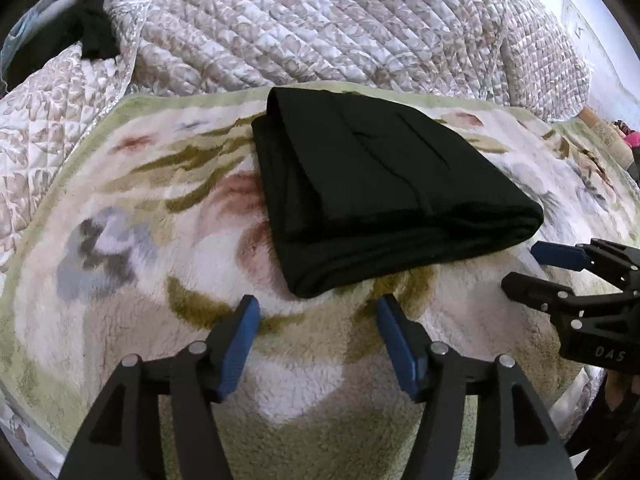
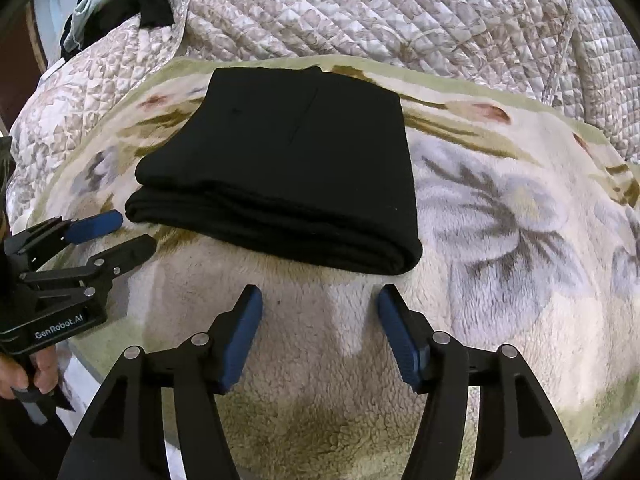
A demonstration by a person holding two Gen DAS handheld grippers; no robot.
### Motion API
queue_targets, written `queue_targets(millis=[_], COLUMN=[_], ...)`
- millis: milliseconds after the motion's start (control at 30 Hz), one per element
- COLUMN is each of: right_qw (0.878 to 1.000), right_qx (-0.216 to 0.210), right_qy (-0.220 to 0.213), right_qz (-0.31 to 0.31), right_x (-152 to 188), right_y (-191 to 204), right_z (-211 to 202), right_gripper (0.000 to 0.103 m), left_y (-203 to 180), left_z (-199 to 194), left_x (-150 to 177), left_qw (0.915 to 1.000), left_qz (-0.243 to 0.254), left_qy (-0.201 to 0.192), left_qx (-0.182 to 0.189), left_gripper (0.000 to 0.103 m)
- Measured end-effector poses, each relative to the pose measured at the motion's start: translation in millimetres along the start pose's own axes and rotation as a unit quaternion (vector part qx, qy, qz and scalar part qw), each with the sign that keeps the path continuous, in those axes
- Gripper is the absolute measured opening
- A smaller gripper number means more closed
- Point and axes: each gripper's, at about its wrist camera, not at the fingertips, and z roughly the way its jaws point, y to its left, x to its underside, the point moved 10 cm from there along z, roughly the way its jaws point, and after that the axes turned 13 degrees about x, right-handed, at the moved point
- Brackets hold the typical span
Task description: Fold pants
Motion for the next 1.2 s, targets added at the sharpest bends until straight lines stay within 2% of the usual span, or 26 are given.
queue_targets(millis=[467, 1200], right_qw=[1.000, 0.999], right_qx=[0.018, 0.023], right_qy=[-0.011, -0.020], right_qz=[-0.005, -0.007], right_x=[-2.0, -1.8], right_y=[1.4, 1.2], right_z=[4.0, 3.8], right_gripper=[0.068, 0.070], left_y=[-1.9, -0.9], left_z=[2.7, 3.9], left_x=[0.0, 1.0], left_qw=[1.0000, 1.0000], left_qz=[0.007, -0.009], left_qy=[-0.006, -0.002], left_qx=[0.003, 0.002], left_gripper=[0.074, 0.075])
